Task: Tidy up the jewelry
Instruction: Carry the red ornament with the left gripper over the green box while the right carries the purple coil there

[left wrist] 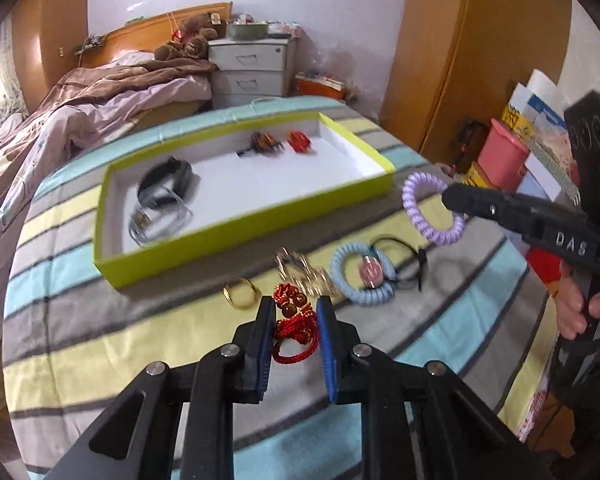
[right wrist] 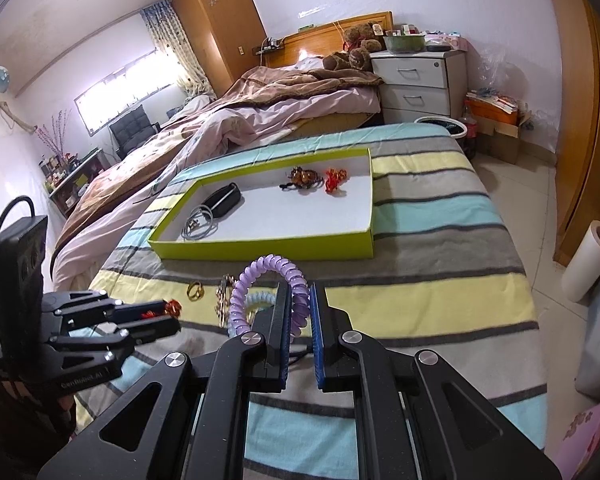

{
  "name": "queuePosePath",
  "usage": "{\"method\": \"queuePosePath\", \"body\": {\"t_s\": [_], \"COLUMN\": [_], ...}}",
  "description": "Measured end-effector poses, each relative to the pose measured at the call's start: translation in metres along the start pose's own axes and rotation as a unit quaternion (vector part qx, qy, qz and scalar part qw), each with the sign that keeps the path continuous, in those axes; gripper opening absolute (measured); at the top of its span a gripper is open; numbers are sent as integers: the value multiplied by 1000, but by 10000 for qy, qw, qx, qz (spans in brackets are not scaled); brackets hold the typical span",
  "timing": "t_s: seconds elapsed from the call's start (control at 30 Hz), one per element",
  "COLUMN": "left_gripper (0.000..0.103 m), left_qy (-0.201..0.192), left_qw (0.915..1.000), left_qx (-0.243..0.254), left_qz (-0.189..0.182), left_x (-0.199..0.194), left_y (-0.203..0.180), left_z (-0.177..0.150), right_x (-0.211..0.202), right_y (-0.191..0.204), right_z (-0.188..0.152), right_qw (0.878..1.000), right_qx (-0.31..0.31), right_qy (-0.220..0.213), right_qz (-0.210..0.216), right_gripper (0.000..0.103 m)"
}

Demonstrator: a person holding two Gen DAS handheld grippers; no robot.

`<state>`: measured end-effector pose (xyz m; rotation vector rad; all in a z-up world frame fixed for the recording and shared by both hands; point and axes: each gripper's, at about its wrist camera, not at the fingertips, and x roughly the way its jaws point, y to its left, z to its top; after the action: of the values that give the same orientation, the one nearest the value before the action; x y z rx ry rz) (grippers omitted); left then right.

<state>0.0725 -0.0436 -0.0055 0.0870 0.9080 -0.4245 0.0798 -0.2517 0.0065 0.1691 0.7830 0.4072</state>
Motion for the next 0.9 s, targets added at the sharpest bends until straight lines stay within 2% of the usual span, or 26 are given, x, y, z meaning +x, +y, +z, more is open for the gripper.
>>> {"method": "queuePosePath", "body": {"t_s": [0.27, 0.5, 0.7, 0.9], "left_gripper": [21, 21, 21, 21], "left_qy": [-213, -305, -158, 77], "left_qw": [9995, 9991, 9990, 9987], "left_qx": [-195, -279, -394, -507], "left_qz": [95, 129, 120, 76], "left_x": [3, 26, 60, 99], "left_y": [28, 50, 69, 78], "left_z": [44, 82, 108, 119], "right_x": [15, 45, 82, 110], "right_y": [2, -5, -19, -23], "right_z": [33, 65, 78, 82], "right_qw": [9997, 9989, 9978, 9959], "right_qx": [-77, -116, -58, -189], "right_qy": [-41, 86, 385, 645], "right_qz": [-249, -445, -543, -613], "right_gripper": [9, 9, 9, 9]}}
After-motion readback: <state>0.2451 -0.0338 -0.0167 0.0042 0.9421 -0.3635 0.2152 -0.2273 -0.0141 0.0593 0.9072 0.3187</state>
